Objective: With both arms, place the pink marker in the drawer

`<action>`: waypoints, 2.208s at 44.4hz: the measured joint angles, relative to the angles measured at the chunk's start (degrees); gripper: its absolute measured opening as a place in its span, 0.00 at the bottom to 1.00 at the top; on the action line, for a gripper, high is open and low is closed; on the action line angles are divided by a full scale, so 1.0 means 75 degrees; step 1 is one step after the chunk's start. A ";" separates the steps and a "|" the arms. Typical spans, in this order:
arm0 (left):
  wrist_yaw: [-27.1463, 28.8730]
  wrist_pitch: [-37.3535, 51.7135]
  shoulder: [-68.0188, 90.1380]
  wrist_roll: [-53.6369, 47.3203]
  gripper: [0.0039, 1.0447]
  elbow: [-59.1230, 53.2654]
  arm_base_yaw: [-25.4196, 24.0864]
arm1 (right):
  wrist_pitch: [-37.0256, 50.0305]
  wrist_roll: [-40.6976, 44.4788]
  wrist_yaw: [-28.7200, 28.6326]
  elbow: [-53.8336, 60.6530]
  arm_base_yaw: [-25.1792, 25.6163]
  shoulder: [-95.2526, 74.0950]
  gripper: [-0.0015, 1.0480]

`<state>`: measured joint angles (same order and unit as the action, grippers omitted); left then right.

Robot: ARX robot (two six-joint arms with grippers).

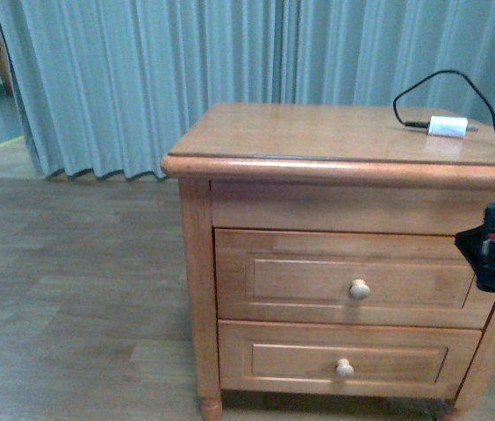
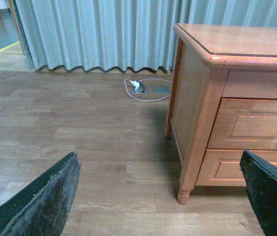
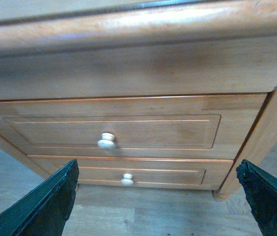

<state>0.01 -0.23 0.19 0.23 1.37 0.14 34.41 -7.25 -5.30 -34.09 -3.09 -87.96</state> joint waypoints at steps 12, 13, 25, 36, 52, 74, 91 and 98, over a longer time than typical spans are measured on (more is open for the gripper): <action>0.0000 0.0000 0.0000 0.0000 0.94 0.0000 0.0000 | -0.3284 -0.0408 -0.0262 0.0044 0.0000 0.3582 0.92; 0.0000 0.0000 0.0000 0.0003 0.94 0.0000 0.0003 | -0.3552 -0.0428 -0.0262 0.0041 -0.0009 0.3867 0.92; 0.0000 0.0000 0.0000 0.0003 0.94 0.0000 0.0003 | -0.5834 -0.0965 0.0198 -0.0050 -0.0376 0.6502 0.92; 0.0000 0.0000 -0.0003 0.0003 0.94 0.0000 0.0000 | -0.3142 0.0527 0.1527 0.1498 -0.0437 0.7312 0.61; 0.0003 0.0000 -0.0006 0.0000 0.94 0.0000 0.0003 | -0.2751 0.0938 0.0726 0.3185 0.0388 0.8498 0.02; 0.0000 0.0000 -0.0006 0.0000 0.94 0.0000 0.0003 | -0.3034 0.0938 0.0723 0.4042 0.0396 0.9672 0.01; 0.0000 0.0000 -0.0006 0.0000 0.94 0.0000 0.0003 | -0.4470 0.0938 0.0720 0.4500 0.0396 1.1354 0.01; 0.0000 0.0000 -0.0012 0.0000 0.94 0.0000 0.0000 | -0.4578 0.0938 0.0720 0.4500 0.0396 1.1689 0.01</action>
<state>0.01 -0.23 0.10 0.23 1.37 0.14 0.08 -0.21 0.10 -0.34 -0.12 -0.30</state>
